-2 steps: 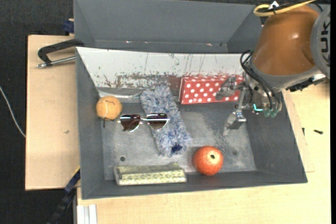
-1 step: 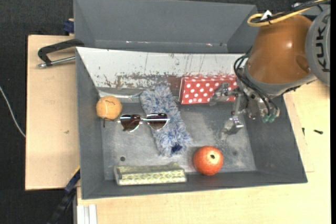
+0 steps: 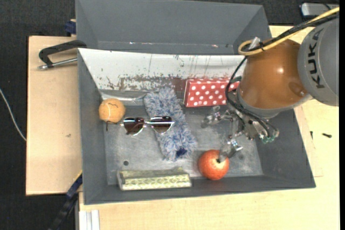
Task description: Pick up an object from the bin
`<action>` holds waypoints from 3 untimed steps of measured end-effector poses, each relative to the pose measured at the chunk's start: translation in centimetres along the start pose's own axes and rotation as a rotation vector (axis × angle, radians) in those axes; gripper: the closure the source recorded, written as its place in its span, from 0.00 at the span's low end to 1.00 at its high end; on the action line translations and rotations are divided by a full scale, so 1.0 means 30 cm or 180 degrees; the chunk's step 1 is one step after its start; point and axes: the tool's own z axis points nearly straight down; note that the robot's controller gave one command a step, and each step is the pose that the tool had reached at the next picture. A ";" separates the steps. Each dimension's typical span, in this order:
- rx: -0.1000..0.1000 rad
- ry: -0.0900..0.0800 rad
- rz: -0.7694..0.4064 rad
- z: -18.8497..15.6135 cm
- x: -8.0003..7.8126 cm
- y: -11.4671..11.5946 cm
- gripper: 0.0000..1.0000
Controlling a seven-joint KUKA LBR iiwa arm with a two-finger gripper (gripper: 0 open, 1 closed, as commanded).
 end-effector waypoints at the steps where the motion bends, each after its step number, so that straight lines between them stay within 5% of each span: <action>1: 0.0015 -0.0032 -0.0066 0.043 0.003 -0.011 1.00; 2: 0.0038 -0.0122 -0.0063 0.027 -0.021 -0.015 0.00; 3: 0.0038 -0.0117 -0.0065 0.027 -0.020 -0.015 0.00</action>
Offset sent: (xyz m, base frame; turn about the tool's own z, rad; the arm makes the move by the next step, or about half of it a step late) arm 0.0000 0.0000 0.0000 0.0000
